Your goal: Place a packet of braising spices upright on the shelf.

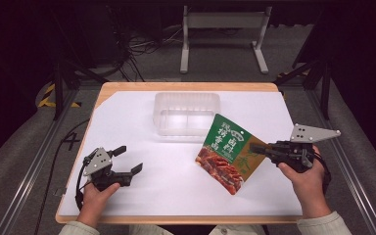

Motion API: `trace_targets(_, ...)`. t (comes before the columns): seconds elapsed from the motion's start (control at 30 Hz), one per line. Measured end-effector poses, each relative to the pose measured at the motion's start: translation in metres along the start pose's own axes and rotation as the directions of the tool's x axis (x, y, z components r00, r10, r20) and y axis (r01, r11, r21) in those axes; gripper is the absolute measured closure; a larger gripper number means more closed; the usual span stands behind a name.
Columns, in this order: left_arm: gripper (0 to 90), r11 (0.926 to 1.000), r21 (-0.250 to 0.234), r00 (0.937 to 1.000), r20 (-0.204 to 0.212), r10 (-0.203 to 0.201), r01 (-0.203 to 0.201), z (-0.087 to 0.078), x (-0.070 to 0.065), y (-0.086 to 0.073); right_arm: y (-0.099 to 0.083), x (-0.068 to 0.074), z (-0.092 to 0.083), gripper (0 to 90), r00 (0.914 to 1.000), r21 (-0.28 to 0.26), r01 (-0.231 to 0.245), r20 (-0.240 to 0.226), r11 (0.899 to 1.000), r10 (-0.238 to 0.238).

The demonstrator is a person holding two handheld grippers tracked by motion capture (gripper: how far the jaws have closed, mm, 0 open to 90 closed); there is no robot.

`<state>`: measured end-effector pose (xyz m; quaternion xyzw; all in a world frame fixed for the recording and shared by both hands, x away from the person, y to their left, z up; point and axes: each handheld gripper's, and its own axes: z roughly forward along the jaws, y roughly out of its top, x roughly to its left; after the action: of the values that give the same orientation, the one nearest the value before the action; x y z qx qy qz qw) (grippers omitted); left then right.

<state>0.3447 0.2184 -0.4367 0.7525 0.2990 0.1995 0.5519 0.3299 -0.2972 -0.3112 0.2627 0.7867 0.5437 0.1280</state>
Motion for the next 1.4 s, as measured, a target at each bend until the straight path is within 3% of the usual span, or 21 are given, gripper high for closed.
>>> trace_targets(0.2, 13.1, 1.0, 0.001, 1.0, -0.002, -0.002, 0.002, 0.0, 0.0, 0.0, 0.009, 0.002, -0.004, 90.0, 0.9998, -0.009, 0.017, 0.007, 1.0, -0.017)
trace_targets(0.43, 13.2, 1.0, -0.001, 1.0, -0.002, -0.005, 0.005, 0.0, 0.0, 0.0, 0.025, 0.001, -0.011, 90.0, 0.9979, -0.007, 0.033, 0.057, 0.999, -0.032)
trace_targets(0.8, 13.3, 0.9999, 0.014, 0.9999, -0.011, 0.004, -0.003, 0.001, 0.0, -0.001, 0.042, -0.012, -0.02, 90.0, 0.991, -0.013, 0.016, 0.133, 1.0, -0.014)
trace_targets(1.4, 13.5, 0.9998, 0.018, 0.9999, -0.015, 0.001, -0.001, 0.001, 0.0, -0.001, 0.071, -0.026, -0.028, 90.0, 0.9842, -0.032, -0.006, 0.177, 0.999, 0.012)
